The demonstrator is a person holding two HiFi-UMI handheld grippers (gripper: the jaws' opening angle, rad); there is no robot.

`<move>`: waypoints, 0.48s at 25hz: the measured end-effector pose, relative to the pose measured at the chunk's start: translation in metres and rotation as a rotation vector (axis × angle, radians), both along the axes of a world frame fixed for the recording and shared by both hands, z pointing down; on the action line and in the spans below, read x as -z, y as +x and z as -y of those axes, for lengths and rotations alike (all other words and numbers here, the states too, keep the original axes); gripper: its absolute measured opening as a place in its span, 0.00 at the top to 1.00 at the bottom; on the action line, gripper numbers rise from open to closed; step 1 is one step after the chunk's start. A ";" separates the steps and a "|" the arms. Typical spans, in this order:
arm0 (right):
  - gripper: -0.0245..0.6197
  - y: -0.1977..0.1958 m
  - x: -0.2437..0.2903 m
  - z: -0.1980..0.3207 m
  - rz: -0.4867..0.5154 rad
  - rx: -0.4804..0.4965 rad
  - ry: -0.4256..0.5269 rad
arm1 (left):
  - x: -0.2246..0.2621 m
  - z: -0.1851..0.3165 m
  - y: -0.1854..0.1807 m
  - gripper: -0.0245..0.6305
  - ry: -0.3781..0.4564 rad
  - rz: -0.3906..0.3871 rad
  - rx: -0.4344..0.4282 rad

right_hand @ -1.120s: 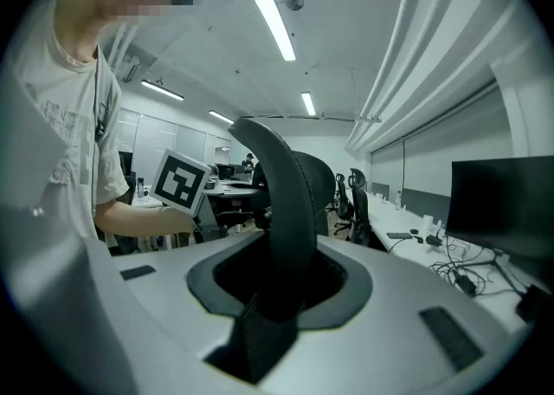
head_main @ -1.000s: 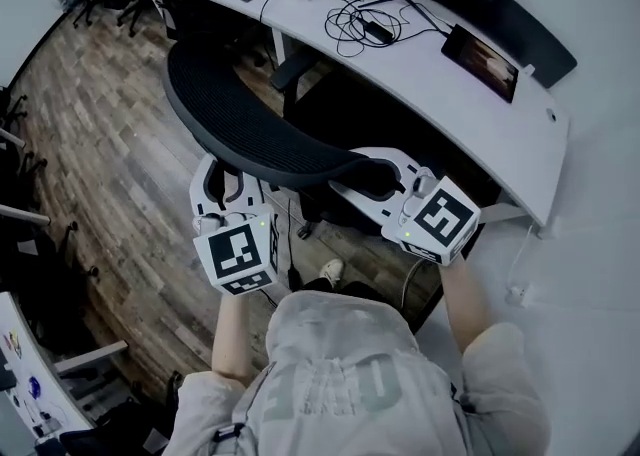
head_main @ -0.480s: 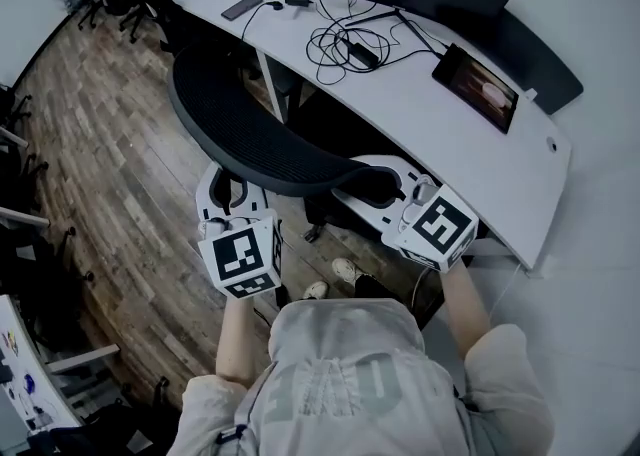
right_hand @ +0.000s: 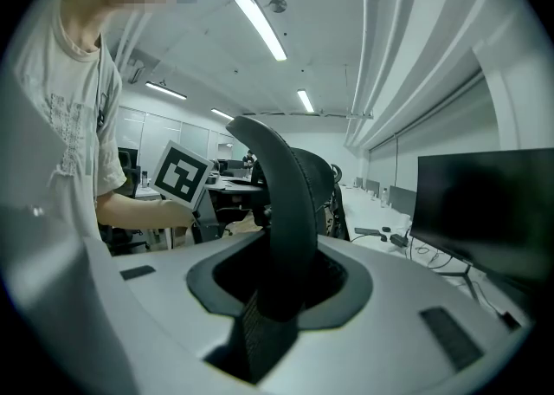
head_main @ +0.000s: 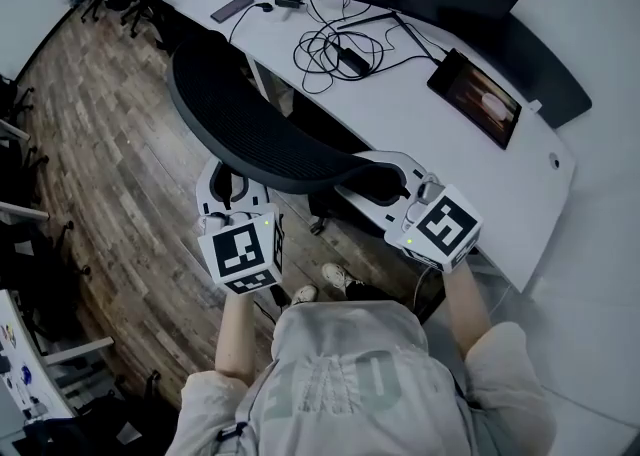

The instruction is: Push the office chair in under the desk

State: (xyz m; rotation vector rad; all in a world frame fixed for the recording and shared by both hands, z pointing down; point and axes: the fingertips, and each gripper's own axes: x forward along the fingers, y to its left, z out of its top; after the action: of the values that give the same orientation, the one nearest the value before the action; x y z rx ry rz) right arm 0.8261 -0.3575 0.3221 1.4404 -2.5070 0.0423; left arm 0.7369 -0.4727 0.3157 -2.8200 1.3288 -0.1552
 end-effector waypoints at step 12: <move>0.78 0.057 0.001 0.013 -0.010 -0.005 0.001 | 0.001 0.012 0.058 0.85 0.004 -0.001 -0.016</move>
State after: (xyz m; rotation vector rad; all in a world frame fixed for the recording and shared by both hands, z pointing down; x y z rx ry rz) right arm 0.8831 -0.3706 0.3211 1.4440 -2.4957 0.0346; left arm 0.7945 -0.4846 0.3147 -2.8272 1.3043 -0.1512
